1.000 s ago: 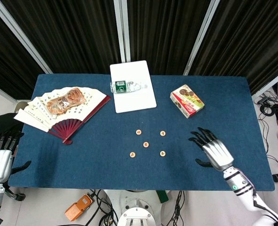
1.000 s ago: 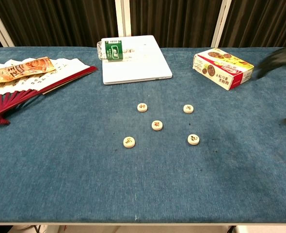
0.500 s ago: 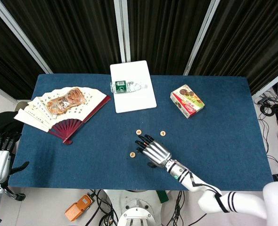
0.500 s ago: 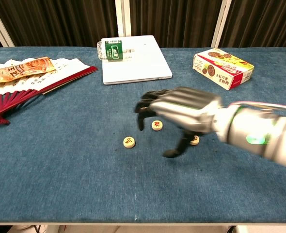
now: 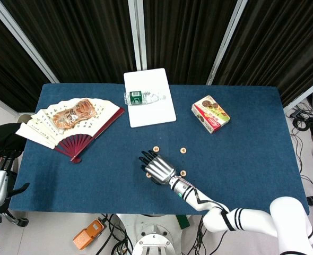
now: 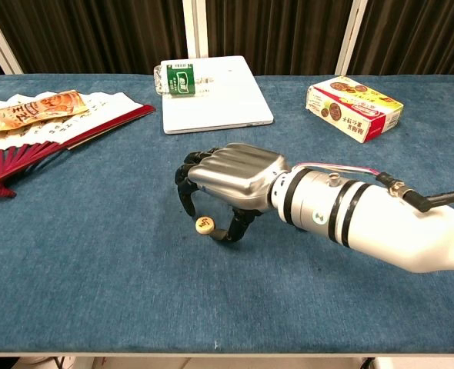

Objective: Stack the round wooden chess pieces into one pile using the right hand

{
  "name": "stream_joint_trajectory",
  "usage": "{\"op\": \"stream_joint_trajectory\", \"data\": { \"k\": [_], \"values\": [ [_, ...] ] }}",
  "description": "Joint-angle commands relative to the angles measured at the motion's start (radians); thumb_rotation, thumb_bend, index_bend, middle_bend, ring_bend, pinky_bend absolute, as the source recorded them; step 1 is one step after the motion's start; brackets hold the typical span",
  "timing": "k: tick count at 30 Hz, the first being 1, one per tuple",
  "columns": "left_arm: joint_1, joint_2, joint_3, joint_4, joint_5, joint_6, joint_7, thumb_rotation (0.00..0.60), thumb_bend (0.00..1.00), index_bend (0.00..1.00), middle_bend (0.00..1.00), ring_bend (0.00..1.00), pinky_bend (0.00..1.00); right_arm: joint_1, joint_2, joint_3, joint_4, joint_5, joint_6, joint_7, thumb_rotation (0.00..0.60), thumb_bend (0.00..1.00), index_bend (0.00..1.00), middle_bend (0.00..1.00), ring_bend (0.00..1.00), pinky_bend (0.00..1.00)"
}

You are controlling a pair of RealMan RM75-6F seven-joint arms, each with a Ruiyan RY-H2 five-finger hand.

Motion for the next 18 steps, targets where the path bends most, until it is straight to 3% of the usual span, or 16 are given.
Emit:
{"op": "stream_joint_trajectory", "data": {
  "k": [1,12,18],
  "values": [
    [0.002,-0.001,-0.001,0.003,-0.002,0.001,-0.002,0.6,0.0,0.15,0.12,0.07,0.0,0.009,-0.005,-0.005,0.005,0.014,-0.002,-0.005,0.6,0.5,0.49,0.19,0.11,0.16],
    [0.003,-0.008,-0.002,0.017,-0.003,-0.002,-0.013,0.6,0.0,0.15,0.12,0.07,0.0,0.027,-0.016,-0.021,0.019,0.044,0.028,-0.011,0.6,0.51,0.56,0.19,0.13,0.16],
    [0.002,-0.01,-0.003,0.023,-0.003,-0.004,-0.019,0.6,0.0,0.15,0.12,0.07,0.0,0.017,0.024,-0.008,-0.014,0.04,0.08,0.015,0.6,0.52,0.57,0.19,0.13,0.16]
  ]
}}
